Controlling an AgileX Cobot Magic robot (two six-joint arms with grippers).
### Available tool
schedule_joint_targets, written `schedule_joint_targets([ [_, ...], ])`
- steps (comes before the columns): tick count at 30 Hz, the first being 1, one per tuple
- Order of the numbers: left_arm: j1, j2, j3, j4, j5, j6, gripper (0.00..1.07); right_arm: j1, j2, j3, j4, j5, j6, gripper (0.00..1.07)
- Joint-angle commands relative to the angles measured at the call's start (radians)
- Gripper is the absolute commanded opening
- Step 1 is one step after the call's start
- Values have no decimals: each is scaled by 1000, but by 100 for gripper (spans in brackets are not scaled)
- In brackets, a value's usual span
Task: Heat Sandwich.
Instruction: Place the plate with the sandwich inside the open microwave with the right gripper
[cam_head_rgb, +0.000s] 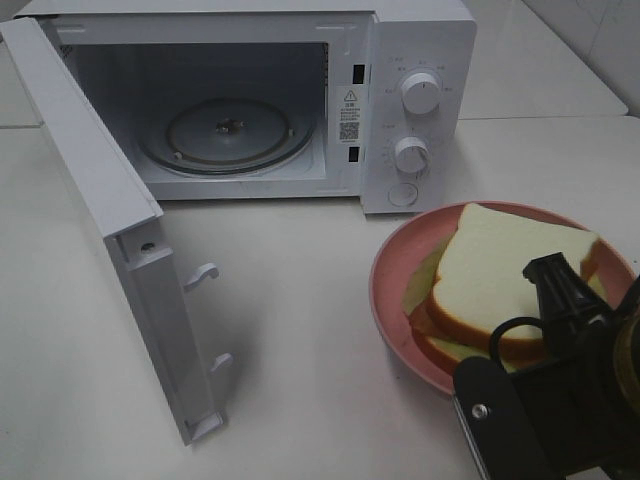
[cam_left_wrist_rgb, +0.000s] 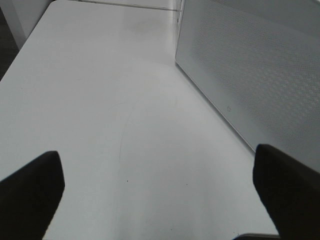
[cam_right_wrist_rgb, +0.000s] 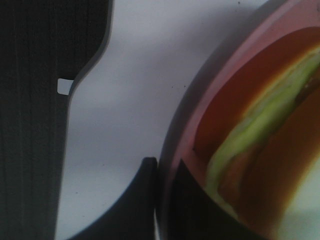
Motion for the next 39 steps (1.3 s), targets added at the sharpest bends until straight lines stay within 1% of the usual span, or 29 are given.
schedule_joint_targets([
  [1, 4, -17, 2, -8, -12, -5, 97, 2, -4, 3, -27, -48, -151, 0],
  [2, 4, -17, 2, -8, -12, -5, 97, 2, -4, 3, -27, -88, -210, 0],
  [5, 4, -17, 2, -8, -12, -5, 97, 2, -4, 3, -27, -125, -264, 0],
  [6, 4, -17, 2, -8, -12, -5, 97, 2, -4, 3, -27, -169, -320, 0],
  [9, 4, -17, 2, -8, -12, -5, 97, 2, -2, 2, -27, -207, -369, 0],
  [13, 4, -17, 2, -8, -12, -5, 97, -15, 9, 0, -21, -288, -447, 0],
  [15, 4, -17, 2, -8, -12, -5, 97, -38, 30, 0, -19, -333, -484, 0],
  [19, 4, -17, 2, -8, -12, -5, 97, -60, 60, 0, -16, -364, -528, 0],
  [22, 4, -17, 2, -8, -12, -5, 97, -60, 96, -17, 2, -368, -584, 0],
  [23, 4, -17, 2, -8, -12, -5, 97, -60, 110, -26, 15, -366, -596, 0],
  [24, 4, -17, 2, -8, -12, -5, 97, -60, 139, -54, 55, -370, -629, 0],
  [27, 4, -17, 2, -8, -12, -5, 97, -60, 162, -81, 84, -388, -661, 0],
  [29, 4, -17, 2, -8, -12, -5, 97, -85, 195, -117, 115, -427, -696, 0],
  [31, 4, -17, 2, -8, -12, -5, 97, -96, 207, -128, 127, -432, -704, 0],
  [32, 4, -17, 2, -8, -12, -5, 97, -125, 229, -154, 132, -433, -712, 0],
  [34, 4, -17, 2, -8, -12, -5, 97, -150, 253, -183, 132, -433, -725, 0],
  [35, 4, -17, 2, -8, -12, -5, 97, -150, 253, -183, 132, -433, -725, 0],
  [36, 4, -17, 2, -8, -12, -5, 97, -166, 273, -212, 132, -433, -735, 0],
  [39, 4, -17, 2, -8, -12, -5, 97, -166, 312, -247, 133, -432, -752, 0],
])
